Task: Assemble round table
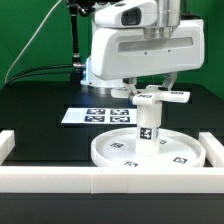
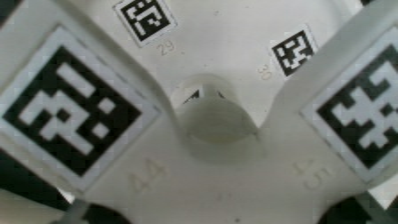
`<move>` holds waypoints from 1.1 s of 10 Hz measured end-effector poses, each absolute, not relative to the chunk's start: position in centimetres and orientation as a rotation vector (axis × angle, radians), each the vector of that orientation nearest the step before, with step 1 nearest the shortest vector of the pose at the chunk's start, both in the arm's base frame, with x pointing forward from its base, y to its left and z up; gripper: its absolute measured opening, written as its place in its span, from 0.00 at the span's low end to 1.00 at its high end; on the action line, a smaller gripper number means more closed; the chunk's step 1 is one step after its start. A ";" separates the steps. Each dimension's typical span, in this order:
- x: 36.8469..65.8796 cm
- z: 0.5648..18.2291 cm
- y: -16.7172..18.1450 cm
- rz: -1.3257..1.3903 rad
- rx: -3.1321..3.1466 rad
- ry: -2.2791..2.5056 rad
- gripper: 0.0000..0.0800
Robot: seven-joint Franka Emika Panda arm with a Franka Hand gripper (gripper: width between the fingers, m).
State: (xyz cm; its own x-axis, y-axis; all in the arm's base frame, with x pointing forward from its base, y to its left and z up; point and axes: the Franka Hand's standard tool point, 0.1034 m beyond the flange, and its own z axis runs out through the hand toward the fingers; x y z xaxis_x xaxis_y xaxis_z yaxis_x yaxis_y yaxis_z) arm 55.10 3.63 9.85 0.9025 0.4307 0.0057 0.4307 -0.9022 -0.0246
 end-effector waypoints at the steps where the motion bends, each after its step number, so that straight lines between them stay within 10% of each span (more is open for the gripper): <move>1: 55.1 9.9 3.6 -0.002 -3.040 -0.688 0.56; 11: 55.1 9.9 3.6 -0.002 -3.040 -0.688 0.56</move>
Offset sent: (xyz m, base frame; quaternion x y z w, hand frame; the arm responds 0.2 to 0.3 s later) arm 0.0000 0.0000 0.0000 0.0000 0.0000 0.0000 1.0000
